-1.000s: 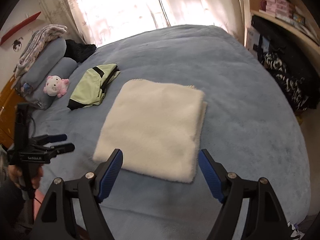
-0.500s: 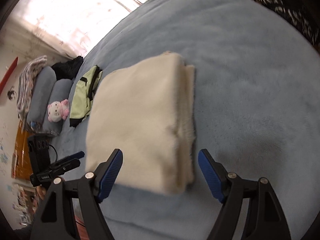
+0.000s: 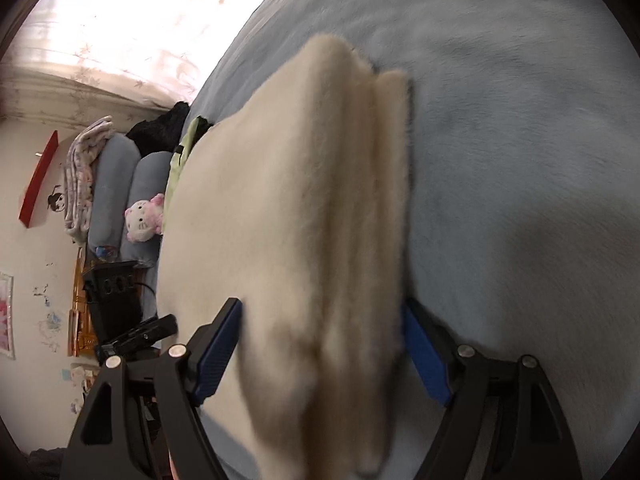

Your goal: Fold large clothes

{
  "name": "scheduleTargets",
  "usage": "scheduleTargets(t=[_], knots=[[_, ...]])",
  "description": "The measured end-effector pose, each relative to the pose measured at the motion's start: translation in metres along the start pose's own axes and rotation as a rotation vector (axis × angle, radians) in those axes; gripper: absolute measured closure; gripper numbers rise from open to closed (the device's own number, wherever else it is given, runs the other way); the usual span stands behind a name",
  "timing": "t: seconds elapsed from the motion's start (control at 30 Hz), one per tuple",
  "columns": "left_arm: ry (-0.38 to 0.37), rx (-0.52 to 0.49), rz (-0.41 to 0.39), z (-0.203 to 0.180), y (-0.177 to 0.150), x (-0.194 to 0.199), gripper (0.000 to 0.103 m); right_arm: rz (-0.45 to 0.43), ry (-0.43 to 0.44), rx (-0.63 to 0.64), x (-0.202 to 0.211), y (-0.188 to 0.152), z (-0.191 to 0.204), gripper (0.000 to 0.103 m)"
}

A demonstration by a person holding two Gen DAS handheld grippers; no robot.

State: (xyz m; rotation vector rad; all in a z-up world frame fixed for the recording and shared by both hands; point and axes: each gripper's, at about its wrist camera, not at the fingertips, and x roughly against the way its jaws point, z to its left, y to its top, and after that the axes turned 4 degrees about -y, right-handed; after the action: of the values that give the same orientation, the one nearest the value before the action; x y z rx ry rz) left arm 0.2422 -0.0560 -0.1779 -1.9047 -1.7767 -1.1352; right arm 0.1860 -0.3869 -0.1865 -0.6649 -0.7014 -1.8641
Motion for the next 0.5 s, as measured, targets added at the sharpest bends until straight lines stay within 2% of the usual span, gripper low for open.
scheduleTargets(t=[0.17,0.37,0.43,0.5], knots=[[-0.074,0.017,-0.008,0.009,0.006,-0.015,0.0,-0.005,0.031,0.041,-0.018,0.006,0.003,0.017],[-0.078,0.007,-0.007,0.005,0.012,-0.024,0.0,-0.031,0.014,0.075,-0.026,0.008,0.017,0.019],[-0.057,-0.005,-0.017,-0.001,0.011,-0.024,0.001,-0.035,0.009,0.082,-0.027,0.01,0.02,0.03],[-0.033,-0.021,-0.037,-0.006,0.01,-0.021,0.007,-0.046,0.004,0.088,-0.023,0.009,0.025,0.038]])
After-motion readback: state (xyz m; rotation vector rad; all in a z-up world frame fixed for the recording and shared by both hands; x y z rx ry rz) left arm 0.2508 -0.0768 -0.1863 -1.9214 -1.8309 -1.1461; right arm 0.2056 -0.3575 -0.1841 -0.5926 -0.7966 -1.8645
